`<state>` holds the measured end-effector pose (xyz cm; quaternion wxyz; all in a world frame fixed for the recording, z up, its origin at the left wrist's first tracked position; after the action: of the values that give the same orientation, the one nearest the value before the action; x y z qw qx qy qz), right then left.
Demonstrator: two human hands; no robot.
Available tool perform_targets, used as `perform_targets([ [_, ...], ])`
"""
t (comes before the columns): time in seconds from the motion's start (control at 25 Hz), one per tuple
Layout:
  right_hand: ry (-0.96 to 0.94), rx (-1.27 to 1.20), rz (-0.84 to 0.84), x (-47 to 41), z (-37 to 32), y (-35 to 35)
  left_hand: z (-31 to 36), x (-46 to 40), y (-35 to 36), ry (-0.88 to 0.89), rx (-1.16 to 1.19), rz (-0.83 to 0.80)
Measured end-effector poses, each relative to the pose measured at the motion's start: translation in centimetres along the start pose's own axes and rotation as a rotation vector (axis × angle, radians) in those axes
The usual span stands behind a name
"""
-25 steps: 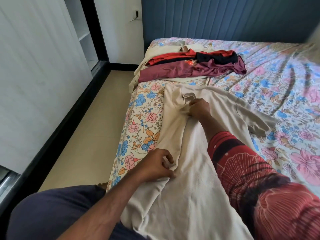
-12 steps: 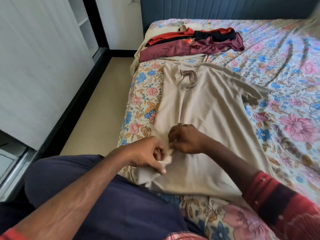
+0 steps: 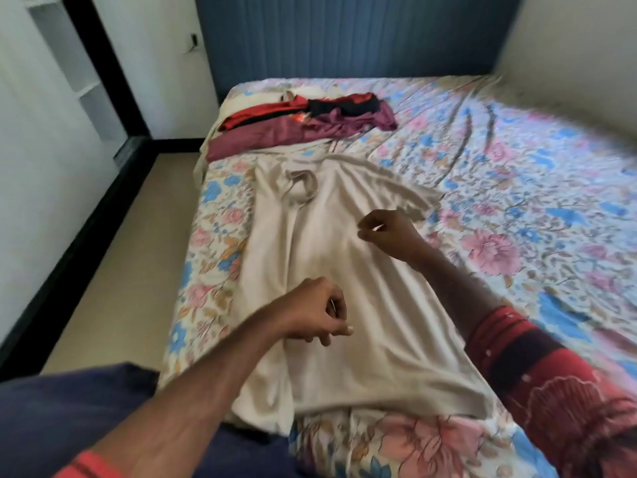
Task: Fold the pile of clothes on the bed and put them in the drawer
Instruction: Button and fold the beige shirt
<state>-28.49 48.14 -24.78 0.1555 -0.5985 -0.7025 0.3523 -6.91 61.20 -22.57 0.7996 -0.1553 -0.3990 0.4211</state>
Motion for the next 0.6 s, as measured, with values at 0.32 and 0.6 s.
perform_targets([
  [0.32, 0.692, -0.444, 0.372, -6.7, 12.1, -9.0, 6.8, -10.4, 2.8, 0.021, -0.017, 0.342],
  [0.6, 0.792, -0.307, 0.266, -11.0, 15.1, -8.9, 11.7, -14.8, 5.3, -0.039, -0.197, 0.438],
])
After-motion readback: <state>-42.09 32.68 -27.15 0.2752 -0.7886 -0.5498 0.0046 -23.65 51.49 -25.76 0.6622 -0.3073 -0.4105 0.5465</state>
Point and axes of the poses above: each hand's wrist, its own x-axis away from the middle knuckle, its own y-axis out of the palm, z = x × y, the point moved 1 cm from there along -x, towards the middle knuckle, and after that the axes turned 11 degrees about -y, right-handed, at the moved point
